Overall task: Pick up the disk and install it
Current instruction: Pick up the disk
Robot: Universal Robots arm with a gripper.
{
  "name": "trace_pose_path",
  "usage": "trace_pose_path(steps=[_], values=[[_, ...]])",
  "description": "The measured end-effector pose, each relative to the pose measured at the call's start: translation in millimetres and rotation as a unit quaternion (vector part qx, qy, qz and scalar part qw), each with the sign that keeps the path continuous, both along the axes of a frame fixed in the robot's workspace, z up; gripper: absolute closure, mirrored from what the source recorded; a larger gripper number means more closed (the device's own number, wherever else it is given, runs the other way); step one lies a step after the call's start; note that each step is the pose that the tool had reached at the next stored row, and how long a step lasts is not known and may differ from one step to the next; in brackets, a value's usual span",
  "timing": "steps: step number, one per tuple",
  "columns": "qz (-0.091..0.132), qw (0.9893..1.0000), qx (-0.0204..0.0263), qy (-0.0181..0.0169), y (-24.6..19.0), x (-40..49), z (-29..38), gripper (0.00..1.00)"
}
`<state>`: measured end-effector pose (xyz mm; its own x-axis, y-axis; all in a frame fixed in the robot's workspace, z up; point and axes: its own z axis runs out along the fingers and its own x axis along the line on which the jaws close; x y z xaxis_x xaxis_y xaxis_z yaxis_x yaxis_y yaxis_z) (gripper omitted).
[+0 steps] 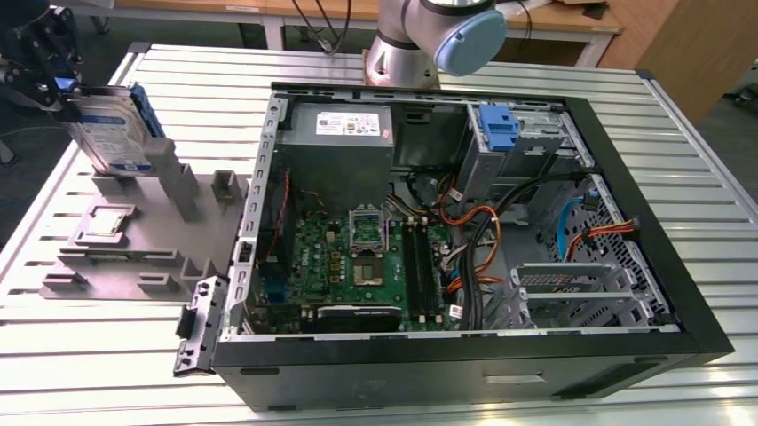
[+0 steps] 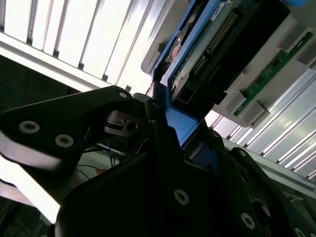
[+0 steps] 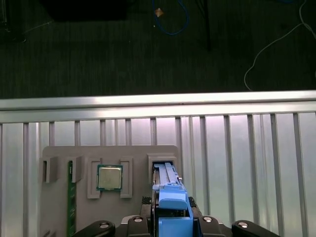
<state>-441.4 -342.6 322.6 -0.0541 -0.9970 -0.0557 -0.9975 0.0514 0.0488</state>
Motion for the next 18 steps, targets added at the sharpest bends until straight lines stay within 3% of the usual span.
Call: trace_pose_path(steps=[10, 18], values=[[0.0, 1.0, -0.0009, 0.0, 0.0, 0.0, 16.8, 0.63], [0.0, 1.0, -0.0012, 0.0, 0.0, 0.0, 25.6, 0.63]])
